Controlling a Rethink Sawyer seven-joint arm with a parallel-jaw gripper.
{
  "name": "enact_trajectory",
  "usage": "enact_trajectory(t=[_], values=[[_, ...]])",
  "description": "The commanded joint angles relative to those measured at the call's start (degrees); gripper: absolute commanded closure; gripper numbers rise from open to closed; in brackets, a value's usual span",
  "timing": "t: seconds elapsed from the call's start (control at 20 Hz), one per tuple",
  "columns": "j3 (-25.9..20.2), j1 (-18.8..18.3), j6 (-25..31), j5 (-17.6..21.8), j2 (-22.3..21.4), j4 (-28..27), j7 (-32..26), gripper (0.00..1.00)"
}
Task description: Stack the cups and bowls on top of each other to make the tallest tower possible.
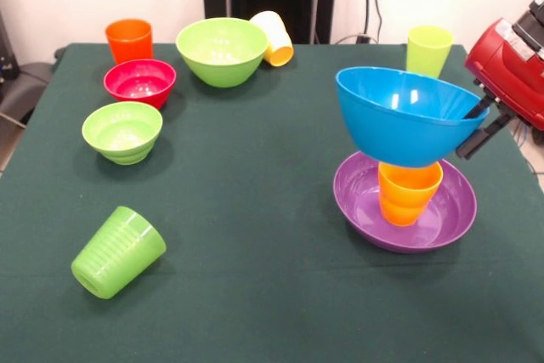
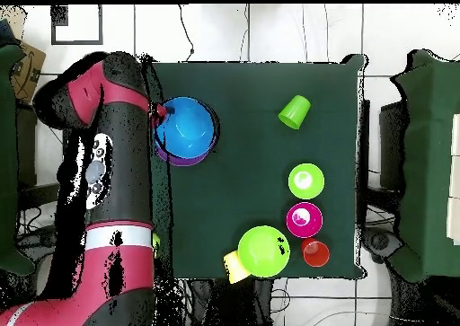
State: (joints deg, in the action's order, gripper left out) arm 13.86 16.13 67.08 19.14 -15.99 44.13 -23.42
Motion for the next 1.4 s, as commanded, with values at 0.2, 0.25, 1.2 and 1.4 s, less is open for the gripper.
enact_trajectory(t=[0.2,0.25,1.2,1.4], values=[[-0.9,2.7,7.3,-0.2,-0.1,-0.1,16.0,1.0],[-0.6,2.8,7.5,-0.2,0.0,-0.3,16.0,1.0],[-0.7,3.0,7.4,-1.7,0.9,-0.8,15.6,1.0],[-0.2,3.4,7.8,-1.4,1.8,-1.6,16.5,1.0]])
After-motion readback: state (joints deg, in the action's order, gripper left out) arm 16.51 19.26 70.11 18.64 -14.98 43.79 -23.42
